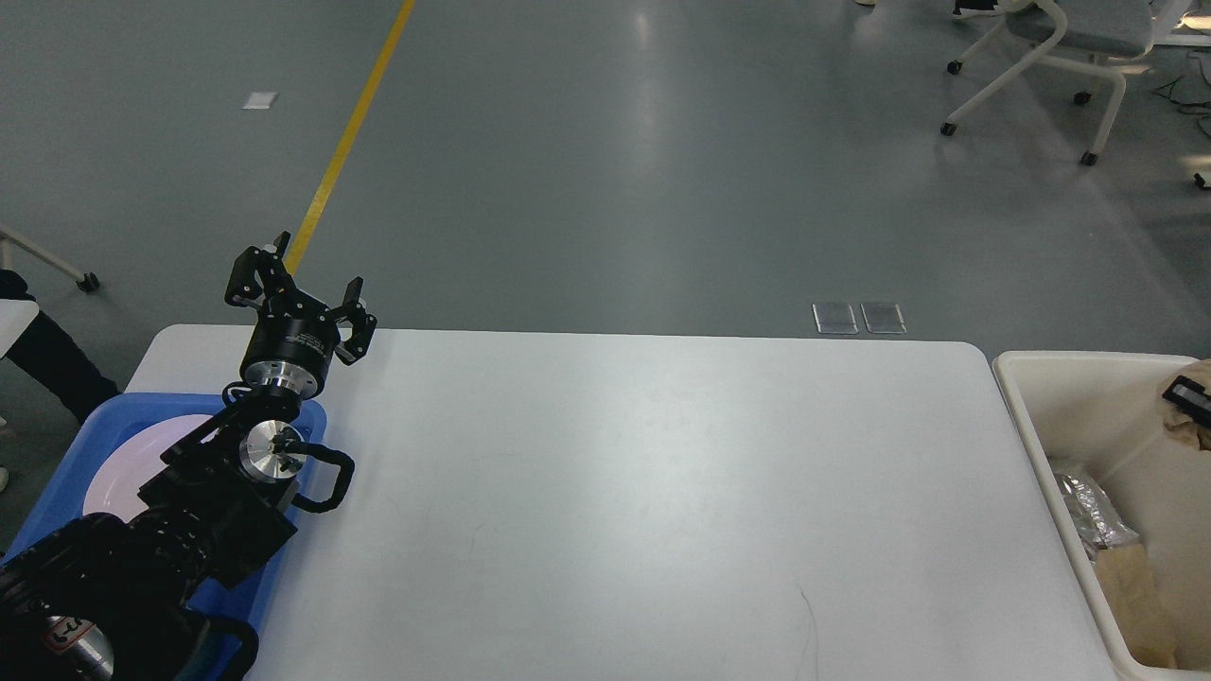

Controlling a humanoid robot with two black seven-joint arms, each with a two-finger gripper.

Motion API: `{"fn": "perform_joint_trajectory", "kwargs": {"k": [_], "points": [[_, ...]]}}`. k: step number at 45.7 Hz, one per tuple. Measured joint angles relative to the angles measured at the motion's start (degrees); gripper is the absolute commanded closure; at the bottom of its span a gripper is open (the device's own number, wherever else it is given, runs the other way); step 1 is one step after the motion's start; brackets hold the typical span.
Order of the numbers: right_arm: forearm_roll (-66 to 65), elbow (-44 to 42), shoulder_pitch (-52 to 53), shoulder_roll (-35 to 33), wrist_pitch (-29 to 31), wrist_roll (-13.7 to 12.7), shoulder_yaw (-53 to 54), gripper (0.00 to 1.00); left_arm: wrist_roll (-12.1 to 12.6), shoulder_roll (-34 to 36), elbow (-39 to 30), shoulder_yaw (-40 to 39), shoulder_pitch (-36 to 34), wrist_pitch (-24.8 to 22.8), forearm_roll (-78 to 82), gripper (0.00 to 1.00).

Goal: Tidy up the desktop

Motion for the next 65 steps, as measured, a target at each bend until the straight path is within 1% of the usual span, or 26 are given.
{"fn": "perform_joint_trajectory", "kwargs": {"k": [3, 10, 15, 20, 24, 25, 28, 32, 33, 36, 40, 41, 44, 47, 51, 57, 65], "points": [[0.00, -1.84, -2.35, 1.50, -0.94, 0.04, 0.37, 0.00, 0.00, 0.00, 0.00, 0.00, 0.00, 0.00, 0.00, 0.04], [0.00, -2.84, -3.69, 2.52, -1.15, 0.09, 1.31, 0.00, 0.00, 0.00, 0.00, -0.01, 0.00, 0.00, 0.00, 0.04], [0.00, -2.91, -3.03, 2.52, -0.76, 0.05, 4.32, 0.00, 0.00, 0.00, 0.00, -0.02, 0.00, 0.00, 0.00, 0.04], [0.00, -3.00, -0.96, 2.06, -0.60, 0.08, 12.17, 0.00, 0.00, 0.00, 0.00, -0.02, 0.00, 0.00, 0.00, 0.04], [0.01, -2.69, 0.41, 2.14, -0.59, 0.64, 22.44, 0.00, 0.00, 0.00, 0.00, -0.01, 0.00, 0.00, 0.00, 0.04], [0.01, -2.56, 0.56, 2.22, -0.59, 0.99, 25.33, 0.00, 0.00, 0.00, 0.00, -0.01, 0.00, 0.00, 0.00, 0.04], [0.01, -2.22, 0.77, 2.45, -0.58, 3.22, 34.71, 0.00, 0.00, 0.00, 0.00, -0.01, 0.00, 0.00, 0.00, 0.04], [0.02, -1.16, 0.83, 2.79, -0.58, 8.36, 44.78, 0.00, 0.00, 0.00, 0.00, 0.00, 0.00, 0.00, -0.01, 0.04], [0.02, -0.56, 0.83, 2.98, -0.57, 10.01, 47.18, 0.00, 0.00, 0.00, 0.00, 0.00, 0.00, 0.00, 0.00, 0.04], [0.02, 1.90, 0.80, 3.61, -0.49, 13.96, 52.07, 0.00, 0.00, 0.00, 0.00, 0.00, 0.00, 0.00, 0.00, 0.04], [0.02, 6.98, 0.07, 4.12, -0.43, 17.98, 57.72, 0.00, 0.00, -0.01, 0.00, 0.00, 0.00, 0.00, 0.00, 0.04], [0.02, 8.34, -0.26, 4.18, -0.42, 18.56, 59.18, 0.00, 0.00, -0.01, 0.00, 0.00, 0.00, 0.00, 0.00, 0.04], [0.01, 12.74, -1.83, 4.29, -0.42, 19.52, 64.10, 0.00, 0.00, -0.01, 0.00, 0.00, 0.00, 0.00, 0.00, 0.04], [-0.10, 16.38, -3.41, 4.54, -0.41, 19.81, 68.88, 0.00, 0.00, -0.01, 0.00, 0.00, 0.00, 0.00, 0.00, 0.04], [-0.21, 18.92, -5.21, 6.12, -0.42, 19.90, 74.37, 0.00, 0.00, -0.01, 0.00, 0.00, 0.00, 0.00, 0.00, 0.04], [-0.41, 19.46, -6.01, 9.25, -0.41, 19.91, 78.66, 0.00, 0.00, -0.01, 0.00, 0.00, 0.00, 0.00, 0.00, 0.04], [-0.52, 18.73, -7.14, 11.11, -1.00, 20.06, 83.56, 0.00, 0.00, -0.01, 0.00, 0.00, 0.00, 0.00, 0.00, 0.04]]}}
